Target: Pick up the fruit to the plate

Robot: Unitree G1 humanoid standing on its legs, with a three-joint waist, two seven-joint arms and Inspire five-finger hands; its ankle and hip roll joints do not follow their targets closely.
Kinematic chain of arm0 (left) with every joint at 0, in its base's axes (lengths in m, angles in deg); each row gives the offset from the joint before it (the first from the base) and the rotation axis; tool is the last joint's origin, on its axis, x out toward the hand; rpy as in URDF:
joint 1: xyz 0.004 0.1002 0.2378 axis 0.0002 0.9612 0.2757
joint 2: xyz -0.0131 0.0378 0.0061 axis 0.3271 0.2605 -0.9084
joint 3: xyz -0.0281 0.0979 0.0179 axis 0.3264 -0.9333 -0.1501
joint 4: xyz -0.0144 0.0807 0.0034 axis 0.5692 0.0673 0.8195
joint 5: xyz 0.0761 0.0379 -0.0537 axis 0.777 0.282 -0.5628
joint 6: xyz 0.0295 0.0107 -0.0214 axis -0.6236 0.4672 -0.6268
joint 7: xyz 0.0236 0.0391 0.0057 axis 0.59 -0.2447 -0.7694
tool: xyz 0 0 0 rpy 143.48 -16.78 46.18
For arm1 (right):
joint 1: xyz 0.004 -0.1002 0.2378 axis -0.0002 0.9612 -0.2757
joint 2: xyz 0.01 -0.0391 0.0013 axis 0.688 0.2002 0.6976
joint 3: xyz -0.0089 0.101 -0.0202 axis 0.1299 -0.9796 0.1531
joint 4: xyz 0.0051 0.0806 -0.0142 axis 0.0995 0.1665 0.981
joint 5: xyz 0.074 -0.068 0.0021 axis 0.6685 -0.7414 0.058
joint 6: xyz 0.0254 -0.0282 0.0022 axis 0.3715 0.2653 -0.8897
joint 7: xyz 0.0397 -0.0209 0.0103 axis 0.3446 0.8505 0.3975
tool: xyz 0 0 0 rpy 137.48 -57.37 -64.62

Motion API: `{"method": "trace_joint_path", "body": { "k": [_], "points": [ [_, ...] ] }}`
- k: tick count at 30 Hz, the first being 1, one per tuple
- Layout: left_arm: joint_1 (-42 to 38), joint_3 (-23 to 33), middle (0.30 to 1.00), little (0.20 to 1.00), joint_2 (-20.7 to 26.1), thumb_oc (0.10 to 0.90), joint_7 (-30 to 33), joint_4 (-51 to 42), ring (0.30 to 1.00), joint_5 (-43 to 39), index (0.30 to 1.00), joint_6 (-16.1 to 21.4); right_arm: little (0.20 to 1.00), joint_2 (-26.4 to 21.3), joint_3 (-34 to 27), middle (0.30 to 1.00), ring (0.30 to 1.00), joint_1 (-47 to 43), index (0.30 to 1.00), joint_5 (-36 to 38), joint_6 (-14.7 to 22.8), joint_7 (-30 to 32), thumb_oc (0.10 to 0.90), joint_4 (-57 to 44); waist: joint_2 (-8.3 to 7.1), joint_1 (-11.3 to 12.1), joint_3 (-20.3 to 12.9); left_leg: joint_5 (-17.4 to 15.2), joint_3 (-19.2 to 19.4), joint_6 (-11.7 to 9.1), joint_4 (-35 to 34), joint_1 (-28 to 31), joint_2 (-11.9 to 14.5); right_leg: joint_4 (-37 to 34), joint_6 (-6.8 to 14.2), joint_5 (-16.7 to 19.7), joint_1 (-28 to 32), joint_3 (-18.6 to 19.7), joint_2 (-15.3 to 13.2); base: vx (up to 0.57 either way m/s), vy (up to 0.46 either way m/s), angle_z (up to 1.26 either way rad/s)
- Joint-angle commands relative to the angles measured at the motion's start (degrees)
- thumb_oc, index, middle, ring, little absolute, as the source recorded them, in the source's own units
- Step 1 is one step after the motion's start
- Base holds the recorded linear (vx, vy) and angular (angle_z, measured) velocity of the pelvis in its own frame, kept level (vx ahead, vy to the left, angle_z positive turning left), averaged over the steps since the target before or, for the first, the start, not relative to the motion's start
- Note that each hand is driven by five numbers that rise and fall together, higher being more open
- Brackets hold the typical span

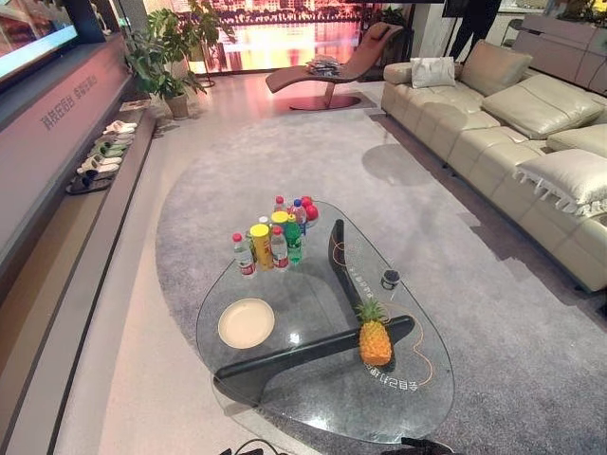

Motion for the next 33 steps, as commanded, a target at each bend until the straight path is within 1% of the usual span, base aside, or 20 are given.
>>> {"method": "trace_joint_path", "body": {
  "k": [1, 6, 11, 15, 17, 19, 22, 25, 29, 30, 33],
  "points": [
    [-4.61, -0.81, 0.900, 0.900, -0.24, 0.800, 0.59, 2.95, 0.900, -0.77, 0.900, 2.19, 0.900, -1.34, 0.80, 0.900, 0.900, -0.99, 0.900, -0.61, 0.49, 5.35, 0.800, 3.72, -1.94, 0.32, 3.11, -5.59, 2.28, 2.28, 0.41, 0.63, -5.03, 0.22, 2.53, 3.30, -3.23, 1.88, 0.12, -0.02, -0.029, -0.06],
    [-4.55, -0.97, 0.900, 0.900, 0.04, 0.800, 0.34, 2.74, 0.900, -1.75, 0.900, 3.07, 0.900, -1.98, -0.90, 0.900, 0.900, -1.98, 0.900, 3.18, 4.12, 11.12, 0.800, 2.03, -1.97, 0.77, 4.83, -5.16, 1.77, 2.43, 0.87, -1.30, -4.95, 0.27, 2.28, 3.85, -5.04, 2.01, 0.35, -0.02, -0.043, -0.04],
    [-4.56, -1.59, 0.900, 0.900, 0.12, 0.800, 0.81, 2.09, 0.900, -2.08, 0.900, 3.49, 0.900, -2.57, -2.24, 0.900, 0.900, -3.19, 0.900, 6.98, 8.91, 16.47, 0.800, -1.48, -2.04, 1.24, 6.40, -4.85, 0.85, 2.43, 1.21, -2.57, -5.13, 0.49, 2.09, 4.04, -6.11, 1.95, 0.60, -0.01, -0.031, 0.03],
    [-3.84, -2.19, 0.900, 0.900, 0.49, 0.800, 0.72, 1.26, 0.900, -2.77, 0.900, 4.01, 0.900, -3.67, -2.25, 0.900, 0.900, -4.19, 0.900, 7.53, 12.42, 21.64, 0.800, -8.67, -2.16, 1.45, 8.00, -4.58, 0.02, 2.37, 1.70, -3.88, -5.36, 1.01, 1.91, 4.08, -7.22, 1.88, 0.81, -0.01, -0.027, 0.02],
    [-3.80, -2.70, 0.900, 0.900, 0.82, 0.800, 0.37, 0.63, 0.900, -3.84, 0.900, 4.21, 0.900, -4.89, -1.47, 0.900, 0.900, -5.42, 0.900, 7.48, 13.65, 24.37, 0.800, -13.86, -2.05, 1.54, 9.10, -4.46, -0.50, 2.38, 2.19, -4.96, -5.58, 1.54, 1.71, 4.01, -8.25, 1.78, 0.86, -0.04, -0.005, 0.03],
    [-3.74, -2.81, 0.900, 0.900, 0.99, 0.800, 0.22, 0.36, 0.900, -4.22, 0.900, 4.21, 0.900, -5.47, -1.30, 0.900, 0.900, -6.07, 0.900, 7.65, 14.69, 25.38, 0.800, -15.75, -2.04, 1.67, 9.53, -4.44, -0.73, 2.37, 2.57, -5.49, -5.68, 1.87, 1.61, 3.91, -8.66, 1.72, 0.84, -0.02, 0.000, 0.05],
    [-3.17, -2.95, 0.900, 0.900, 1.29, 0.800, -0.16, -0.33, 0.900, -4.46, 0.900, 4.45, 0.900, -6.77, -1.08, 0.900, 0.900, -7.07, 0.900, 6.84, 15.92, 27.74, 0.800, -21.18, -2.02, 1.98, 10.34, -4.56, -1.22, 2.40, 3.50, -6.69, -6.00, 2.53, 1.48, 3.55, -9.48, 1.62, 0.84, 0.00, -0.001, 0.11],
    [-3.42, -3.44, 0.900, 0.900, 1.74, 0.800, -0.32, -1.20, 0.900, -4.96, 0.900, 4.14, 0.900, -9.05, -1.07, 0.900, 0.900, -8.88, 0.900, 7.26, 17.22, 28.49, 0.800, -25.14, -2.00, 2.39, 11.58, -4.75, -1.48, 2.40, 5.16, -8.46, -6.32, 3.44, 1.33, 3.30, -10.58, 1.15, 0.68, -0.02, -0.004, 0.12],
    [-3.73, -3.85, 0.900, 0.900, 2.30, 0.800, -0.86, -2.09, 0.900, -5.71, 0.900, 3.81, 0.900, -11.63, -1.06, 0.900, 0.900, -11.28, 0.900, 7.93, 17.16, 29.25, 0.800, -30.83, -1.86, 2.73, 13.19, -4.91, -1.74, 2.42, 7.01, -10.52, -6.58, 4.62, 1.09, 2.93, -11.91, 0.78, 0.61, -0.03, 0.005, 0.12],
    [-3.81, -3.90, 0.900, 0.900, 2.43, 0.800, -0.96, -2.38, 0.900, -6.02, 0.900, 3.49, 0.900, -11.97, -0.97, 0.900, 0.900, -11.86, 0.900, 7.21, 17.60, 29.65, 0.800, -32.33, -1.79, 2.77, 13.57, -4.96, -1.83, 2.47, 7.40, -10.98, -6.68, 4.99, 0.98, 2.77, -12.27, 0.75, 0.67, -0.02, 0.017, 0.13],
    [-4.25, -4.31, 0.900, 0.900, 2.64, 0.800, -0.93, -3.19, 0.900, -6.95, 0.900, 2.97, 0.900, -12.81, -0.54, 0.900, 0.900, -13.54, 0.900, 5.66, 16.99, 31.07, 0.800, -36.56, -1.69, 2.78, 14.62, -5.12, -1.95, 2.51, 8.62, -12.44, -6.80, 6.11, 0.78, 2.34, -13.50, 0.47, 0.67, -0.03, 0.025, 0.07]
  ]
}}
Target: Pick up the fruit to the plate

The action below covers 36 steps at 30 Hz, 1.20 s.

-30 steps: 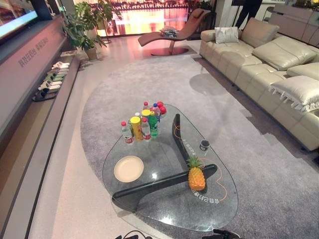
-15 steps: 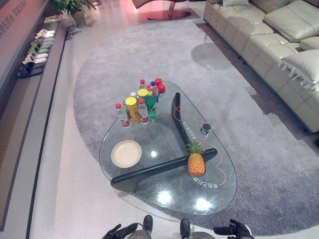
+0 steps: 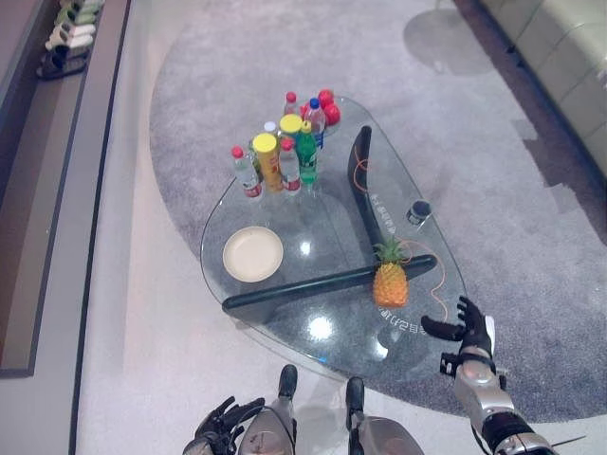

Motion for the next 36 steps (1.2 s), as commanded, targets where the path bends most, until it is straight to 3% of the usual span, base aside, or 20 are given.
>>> {"method": "trace_joint_path", "body": {
  "k": [1, 14, 24, 30, 36],
  "points": [
    [0.81, -2.28, 0.900, 0.900, 1.45, 0.800, -0.25, 1.48, 0.900, -1.50, 0.900, -0.84, 0.900, -3.80, 0.37, 0.900, 0.900, -3.29, 0.900, -1.93, 3.67, 3.46, 0.800, -9.06, -2.63, 0.13, -0.32, -7.43, 0.68, 2.93, 6.66, -3.07, -6.33, 6.15, 0.44, 0.69, -6.65, 3.44, 0.30, -0.03, 0.037, 0.01],
    [-2.89, -5.66, 0.900, 0.900, 1.26, 0.800, -1.62, -1.90, 0.900, -7.98, 0.900, -0.03, 0.900, -4.00, 1.73, 0.900, 0.900, -13.33, 0.900, -3.24, 3.51, 9.42, 0.800, -21.63, -2.07, 0.28, 5.05, -7.70, 0.75, 3.34, 12.26, -11.54, -7.33, 10.64, -0.33, -0.03, -14.25, 2.69, -0.08, -0.07, 0.042, 0.02],
    [-4.92, -8.23, 0.900, 0.900, 0.94, 0.800, -1.65, -4.78, 0.900, -11.64, 0.900, 0.20, 0.900, -4.15, 2.53, 0.900, 0.900, -19.65, 0.900, -2.66, -0.46, 15.21, 0.800, -19.98, -1.15, 0.85, 8.18, -7.70, 1.16, 3.62, 15.08, -16.05, -8.01, 13.41, -0.56, 0.06, -19.25, 2.63, -0.63, -0.04, 0.065, 0.02],
    [-5.12, -8.93, 0.900, 0.900, 0.67, 0.800, -1.91, -5.70, 0.900, -13.03, 0.900, 0.49, 0.900, -3.96, 3.66, 0.900, 0.900, -21.28, 0.900, -2.84, -2.19, 18.69, 0.800, -18.31, -0.88, 1.14, 8.27, -7.70, 1.64, 3.87, 16.13, -18.80, -8.42, 14.34, -0.34, 0.41, -22.29, 2.60, -0.84, -0.01, 0.049, 0.02],
    [-5.19, -9.76, 0.900, 0.900, 0.41, 0.800, -1.55, -7.07, 0.900, -13.81, 0.900, 0.59, 0.900, -2.95, 4.64, 0.900, 0.900, -21.71, 0.900, 0.54, -1.49, 16.71, 0.800, -17.42, -0.70, 1.18, 8.27, -7.86, 2.09, 4.07, 17.04, -20.67, -8.73, 15.26, -0.09, 0.65, -24.51, 2.99, -1.06, 0.01, 0.051, 0.01]
  ]
}}
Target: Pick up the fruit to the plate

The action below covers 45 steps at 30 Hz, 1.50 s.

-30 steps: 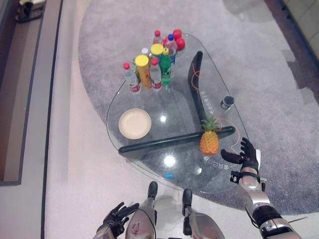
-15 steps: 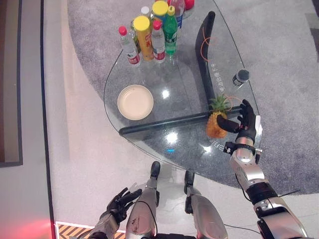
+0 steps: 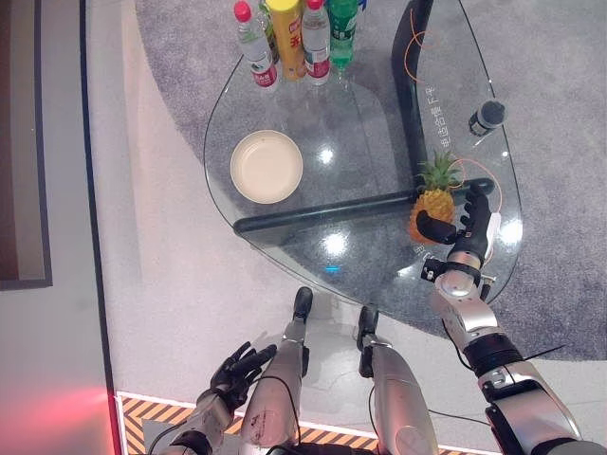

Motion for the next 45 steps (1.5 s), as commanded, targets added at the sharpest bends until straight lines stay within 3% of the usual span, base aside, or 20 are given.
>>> {"method": "trace_joint_path", "body": {
  "k": [1, 11, 24, 40, 45],
  "points": [
    [1.63, -1.74, 0.900, 0.900, -0.99, 0.800, 0.14, -0.43, 0.900, -1.47, 0.900, -0.02, 0.900, -2.69, 0.72, 0.900, 0.900, -4.38, 0.900, 0.65, 3.63, 1.46, 0.800, -4.23, -1.87, -0.84, 0.01, -9.82, 3.10, 3.32, 8.89, -1.55, -6.05, -8.66, -0.20, 7.24, 1.72, 2.93, 1.83, 0.01, 0.043, -0.02],
    [1.41, -3.20, 0.900, 0.900, -1.40, 0.800, -0.65, -1.52, 0.900, -5.83, 0.900, 0.17, 0.900, -2.74, 0.95, 0.900, 0.900, -7.46, 0.900, 2.86, 2.10, 8.13, 0.800, 1.49, -0.95, -0.25, 0.01, -9.47, 3.65, 3.32, 10.10, -4.86, -6.41, -6.78, 0.12, 7.47, -2.34, 2.56, 1.25, 0.01, 0.048, 0.01],
    [1.04, -4.86, 0.900, 0.900, -1.29, 0.800, 0.75, -4.88, 0.900, -7.15, 0.900, -0.16, 0.900, -1.82, -0.01, 0.900, 0.900, -11.66, 0.900, 10.84, 4.74, 10.38, 0.800, 6.84, -0.39, 1.07, 0.01, -9.04, 3.25, 3.71, 10.61, -7.87, -6.72, -5.32, 0.63, 7.97, -6.07, 2.04, 1.12, 0.00, 0.000, 0.00],
    [1.56, -5.66, 0.900, 0.900, -1.43, 0.800, 0.96, -6.22, 0.900, -8.20, 0.900, -0.09, 0.900, -1.36, -1.23, 0.900, 0.900, -14.06, 0.900, 17.71, 6.75, 5.36, 0.800, 9.76, 0.24, 1.83, 0.01, -8.73, 2.69, 3.60, 11.14, -9.87, -7.05, -4.28, 0.57, 8.02, -8.40, 1.51, 0.99, 0.00, 0.000, 0.00],
    [1.38, -6.06, 0.900, 0.900, -1.40, 0.800, 1.52, -6.58, 0.900, -8.51, 0.900, -0.39, 0.900, -1.79, -1.54, 0.900, 0.900, -15.22, 0.900, 18.13, 5.62, 4.74, 0.800, 10.87, 0.33, 2.03, 0.01, -8.79, 2.53, 3.50, 11.46, -10.39, -7.04, -3.78, 0.64, 7.87, -9.00, 1.19, 0.93, 0.00, 0.000, 0.00]
  ]
}}
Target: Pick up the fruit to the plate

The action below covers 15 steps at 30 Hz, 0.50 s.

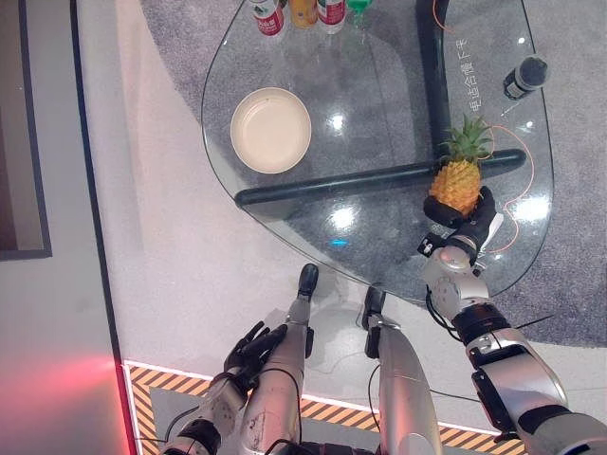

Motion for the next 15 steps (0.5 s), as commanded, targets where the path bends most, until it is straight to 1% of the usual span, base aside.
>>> {"method": "trace_joint_path", "body": {
  "k": [1, 2, 6, 8, 9, 10, 12, 15],
  "points": [
    [2.64, -1.91, 0.900, 0.900, -0.63, 0.800, 1.28, -1.01, 0.900, 0.12, 0.900, -0.61, 0.900, -3.97, -1.57, 0.900, 0.900, -3.12, 0.900, 0.47, 2.50, -1.45, 0.800, -2.11, 0.28, 0.47, -0.02, -9.36, 2.82, 3.74, 8.55, -1.32, -6.11, -9.38, 1.19, 8.35, 1.12, 1.30, 1.81, 0.00, 0.000, 0.00],
    [2.70, -2.03, 0.900, 0.900, -0.61, 0.800, 1.49, -1.20, 0.900, 0.05, 0.900, -0.54, 0.900, -4.25, -1.58, 0.900, 0.900, -3.37, 0.900, 0.86, 1.41, -1.79, 0.800, -1.76, 0.30, 0.58, -0.02, -9.32, 2.72, 3.74, 8.55, -1.41, -6.15, -9.28, 1.14, 8.32, 0.99, 1.13, 1.78, 0.03, 0.000, 0.01],
    [2.97, -2.09, 0.900, 0.900, -0.49, 0.800, 1.29, -1.62, 0.900, -0.66, 0.900, 0.04, 0.900, -4.67, -1.36, 0.900, 0.900, -3.62, 0.900, 2.35, -0.05, -2.08, 0.800, -0.72, 0.53, 0.85, -0.02, -9.64, 2.58, 3.73, 8.76, -1.34, -6.17, -8.97, 1.04, 7.92, 1.00, 1.01, 1.85, 0.01, 0.002, 0.00],
    [3.12, -1.98, 0.900, 0.900, -0.35, 0.800, 1.58, -2.08, 0.900, -0.95, 0.900, 0.42, 0.900, -5.25, -1.34, 0.900, 0.900, -3.80, 0.900, 3.59, -0.72, -3.39, 0.800, 0.19, 0.72, 1.03, -0.02, -9.64, 2.50, 3.70, 8.94, -1.50, -6.23, -8.70, 1.04, 7.84, 0.79, 0.76, 1.70, 0.01, 0.003, 0.02],
    [3.04, -1.98, 0.900, 0.900, -0.27, 0.800, 1.78, -2.21, 0.900, -0.98, 0.900, 0.30, 0.488, -5.24, -1.31, 0.547, 0.547, -3.87, 0.547, 3.67, -0.95, -3.67, 0.388, 0.45, 0.78, 1.09, -0.02, -9.66, 2.52, 3.64, 9.09, -1.63, -6.24, -8.52, 1.04, 7.78, 0.64, 0.68, 1.67, 0.01, 0.003, 0.04],
    [2.89, -1.99, 0.900, 0.900, -0.24, 0.800, 1.94, -2.26, 0.900, -1.06, 0.900, 0.18, 0.200, -5.21, -1.18, 0.300, 0.300, -3.99, 0.300, 3.68, -1.03, -3.99, 0.100, 0.88, 0.84, 1.14, -0.02, -9.63, 2.55, 3.63, 9.26, -1.88, -6.25, -8.33, 1.02, 7.76, 0.39, 0.54, 1.63, 0.00, 0.003, 0.05],
    [2.61, -1.96, 0.900, 0.900, -0.20, 0.800, 2.30, -2.60, 0.900, -1.09, 0.900, -0.22, 0.200, -5.38, -1.09, 0.300, 0.300, -4.54, 0.300, 3.55, -1.75, -4.30, 0.100, 1.04, 0.91, 1.20, -0.02, -9.33, 2.48, 3.59, 9.37, -2.44, -6.30, -8.15, 1.06, 8.00, -0.22, 0.39, 1.52, 0.00, 0.005, 0.05],
    [2.85, -2.04, 0.900, 0.900, -0.04, 0.800, 2.20, -2.96, 0.900, -0.85, 0.900, -0.79, 0.200, -5.76, -0.96, 0.300, 0.300, -4.74, 0.300, 3.20, -2.40, -5.09, 0.100, 1.63, 0.94, 1.34, -0.02, -9.75, 2.51, 3.48, 10.08, -2.84, -6.24, -7.51, 1.08, 7.63, -0.59, 0.22, 1.56, 0.00, 0.000, 0.00]
  ]
}}
